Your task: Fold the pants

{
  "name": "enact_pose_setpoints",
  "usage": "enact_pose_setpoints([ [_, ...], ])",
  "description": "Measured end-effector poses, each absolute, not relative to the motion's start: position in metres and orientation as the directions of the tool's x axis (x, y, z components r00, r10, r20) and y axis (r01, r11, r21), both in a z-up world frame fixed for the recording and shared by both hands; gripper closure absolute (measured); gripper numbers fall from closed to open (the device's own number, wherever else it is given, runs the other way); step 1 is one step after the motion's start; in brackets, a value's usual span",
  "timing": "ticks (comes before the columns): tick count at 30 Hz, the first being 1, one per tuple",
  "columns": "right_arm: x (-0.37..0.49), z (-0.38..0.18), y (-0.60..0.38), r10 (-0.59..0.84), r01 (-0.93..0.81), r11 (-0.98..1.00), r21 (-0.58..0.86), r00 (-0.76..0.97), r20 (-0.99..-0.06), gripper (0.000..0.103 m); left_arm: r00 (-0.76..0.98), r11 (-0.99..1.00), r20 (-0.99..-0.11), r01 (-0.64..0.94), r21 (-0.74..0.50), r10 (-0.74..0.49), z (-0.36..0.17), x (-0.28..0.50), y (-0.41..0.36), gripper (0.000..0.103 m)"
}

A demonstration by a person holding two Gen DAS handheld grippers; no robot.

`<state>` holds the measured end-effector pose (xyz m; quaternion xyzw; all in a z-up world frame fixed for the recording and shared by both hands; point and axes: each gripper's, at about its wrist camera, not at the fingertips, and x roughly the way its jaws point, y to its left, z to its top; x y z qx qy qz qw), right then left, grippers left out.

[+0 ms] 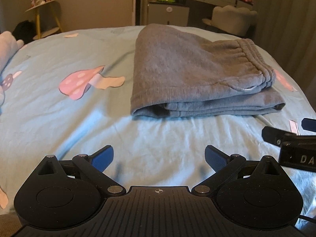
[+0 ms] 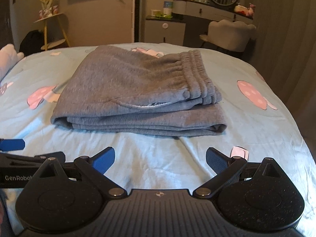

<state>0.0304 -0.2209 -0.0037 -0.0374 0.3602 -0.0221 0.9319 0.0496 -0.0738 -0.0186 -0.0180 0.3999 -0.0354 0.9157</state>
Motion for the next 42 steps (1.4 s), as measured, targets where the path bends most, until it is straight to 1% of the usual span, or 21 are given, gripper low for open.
enact_pose_setpoints([
  [10, 0.0318, -0.0072, -0.2232, -0.062, 0.009, 0.997, -0.081, 0.732, -0.678, 0.004, 0.674, 0.997, -0.736, 0.057, -0.047, -0.073, -0.0234, 0.0512, -0.0771, 0.002],
  [42, 0.0293, -0.0059, -0.2252, -0.07, 0.02, 0.996, -0.081, 0.731, -0.679, 0.004, 0.686, 0.996, -0.722, 0.05, -0.079, -0.091, -0.0198, 0.0477, -0.0729, 0.002],
])
